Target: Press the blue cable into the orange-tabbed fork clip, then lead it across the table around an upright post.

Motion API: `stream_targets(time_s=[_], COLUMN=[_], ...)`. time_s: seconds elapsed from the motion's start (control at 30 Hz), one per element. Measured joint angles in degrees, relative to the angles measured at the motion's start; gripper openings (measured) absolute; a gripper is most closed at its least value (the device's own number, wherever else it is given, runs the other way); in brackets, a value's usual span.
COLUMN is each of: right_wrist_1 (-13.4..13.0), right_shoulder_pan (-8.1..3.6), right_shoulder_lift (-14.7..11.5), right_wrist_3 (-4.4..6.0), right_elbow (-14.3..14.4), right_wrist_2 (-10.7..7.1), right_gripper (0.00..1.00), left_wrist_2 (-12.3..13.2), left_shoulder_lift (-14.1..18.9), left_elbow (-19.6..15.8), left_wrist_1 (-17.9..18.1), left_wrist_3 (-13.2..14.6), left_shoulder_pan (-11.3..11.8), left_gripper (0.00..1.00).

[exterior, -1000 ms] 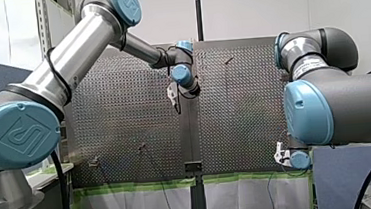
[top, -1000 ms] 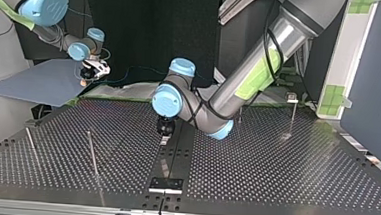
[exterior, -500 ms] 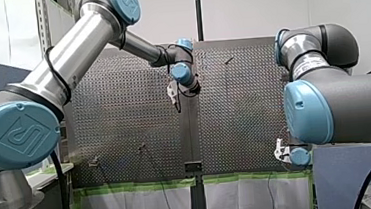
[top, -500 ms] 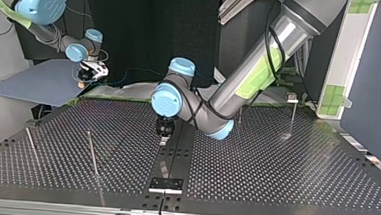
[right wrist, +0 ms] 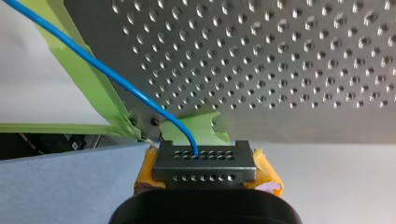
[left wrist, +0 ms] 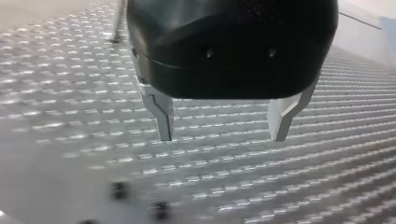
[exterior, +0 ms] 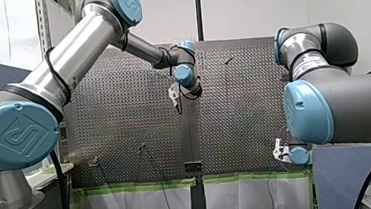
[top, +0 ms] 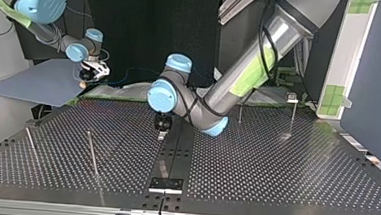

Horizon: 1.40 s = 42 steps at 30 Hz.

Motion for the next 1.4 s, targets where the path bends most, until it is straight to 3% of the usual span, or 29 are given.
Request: stream_targets(time_s=[0.13,0.23,0.5,0.8,0.97,1.17,1.27,1.4], right_wrist_1=[2.11,3.95,8.33,9.04,9.77,10.13,10.26,10.3], right_shoulder_pan=[0.21,0.23,0.25,0.11,-0.64,1.76,2.65,2.99], right_shoulder_lift=[-1.45,-1.77,-1.88,-2.06,-3.86,-6.96,-8.46,-10.41], right_wrist_3=[-1.9,-2.54,-2.78,-2.64,-0.83,2.15,3.28,5.01], right_elbow=[2.1,3.44,4.08,4.26,5.81,6.34,6.36,6.38], right_wrist_2=[-2.1,-3.78,-4.85,-5.05,-5.54,-4.18,-4.87,-6.56], right_gripper=[0.0,0.0,0.0,0.0,0.0,0.0,0.0,0.0], left_wrist_2=[-2.02,-3.82,-5.85,-5.55,-4.36,-2.53,-3.11,-4.73], left_shoulder_lift=[-0.82,-0.97,-1.0,-0.89,0.96,3.84,5.36,7.28], left_elbow=[0.0,0.0,0.0,0.0,-1.04,-1.48,-1.55,-1.56], left_wrist_1=[-0.27,-0.31,-0.33,-0.01,1.61,0.62,-0.8,-2.68], left_wrist_3=[-0.02,-0.02,-0.02,0.23,-0.67,-1.88,-0.83,0.65], left_shoulder_pan=[-1.27,-1.54,-1.62,-1.92,-2.45,-2.58,-3.01,-3.38], left_gripper=[1.0,1.0,1.0,1.0,1.0,1.0,1.0,1.0])
